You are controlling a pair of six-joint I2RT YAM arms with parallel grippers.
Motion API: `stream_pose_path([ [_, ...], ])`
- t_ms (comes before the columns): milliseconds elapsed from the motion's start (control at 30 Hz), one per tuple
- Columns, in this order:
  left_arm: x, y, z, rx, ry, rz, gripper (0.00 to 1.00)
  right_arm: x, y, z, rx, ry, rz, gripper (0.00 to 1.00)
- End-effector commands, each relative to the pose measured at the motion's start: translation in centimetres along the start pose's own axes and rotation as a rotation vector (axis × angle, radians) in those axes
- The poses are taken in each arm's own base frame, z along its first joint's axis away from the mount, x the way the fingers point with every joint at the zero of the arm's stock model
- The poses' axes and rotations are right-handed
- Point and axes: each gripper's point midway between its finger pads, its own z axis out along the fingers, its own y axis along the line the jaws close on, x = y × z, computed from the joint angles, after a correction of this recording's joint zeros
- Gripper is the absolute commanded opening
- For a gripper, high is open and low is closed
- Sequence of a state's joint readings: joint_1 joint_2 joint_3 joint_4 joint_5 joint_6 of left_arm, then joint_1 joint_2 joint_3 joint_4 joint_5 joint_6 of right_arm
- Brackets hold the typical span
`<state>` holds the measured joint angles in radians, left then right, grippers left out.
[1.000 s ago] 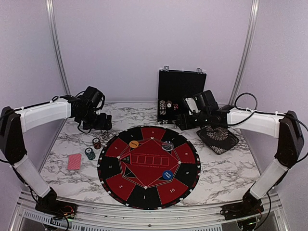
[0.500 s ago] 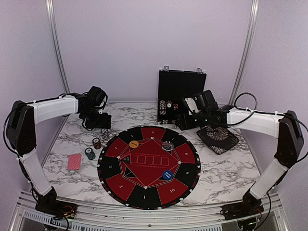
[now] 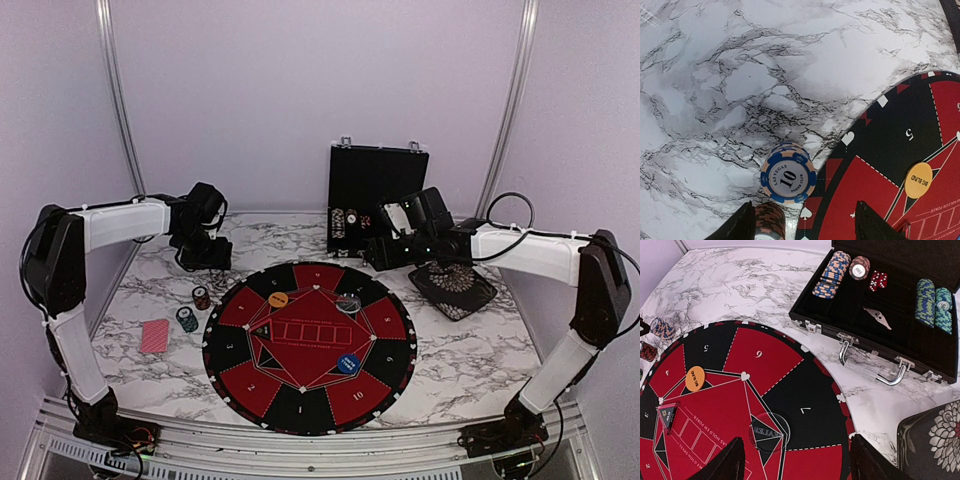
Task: Distribute texas hold em gaming equipment
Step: Pick up the pile of poker chips from the pile of poker chips.
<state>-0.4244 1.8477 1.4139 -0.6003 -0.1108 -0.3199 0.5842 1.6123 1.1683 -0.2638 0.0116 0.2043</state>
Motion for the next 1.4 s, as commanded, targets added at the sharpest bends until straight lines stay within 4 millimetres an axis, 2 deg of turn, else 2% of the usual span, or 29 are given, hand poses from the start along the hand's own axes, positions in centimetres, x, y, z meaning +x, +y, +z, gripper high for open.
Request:
stream_pose_path([
  [0, 0.0, 0.1, 0.6, 0.006, 0.029, 0.013, 0.68, -2.0, -0.1, -0.4, 0.001, -0.037, -0.007, 0.69],
  [533, 0.2, 1.1, 2.6, -0.015, 0.069, 0.015, 0.64, -2.0, -0.2, -0.3, 0.009, -0.035, -0.008, 0.69],
  [1367, 0.4, 1.3, 4.3, -0.029, 0.105, 0.03, 0.54, -1.8, -0.4, -0.2, 0.019, -0.028, -0.013, 0.69],
])
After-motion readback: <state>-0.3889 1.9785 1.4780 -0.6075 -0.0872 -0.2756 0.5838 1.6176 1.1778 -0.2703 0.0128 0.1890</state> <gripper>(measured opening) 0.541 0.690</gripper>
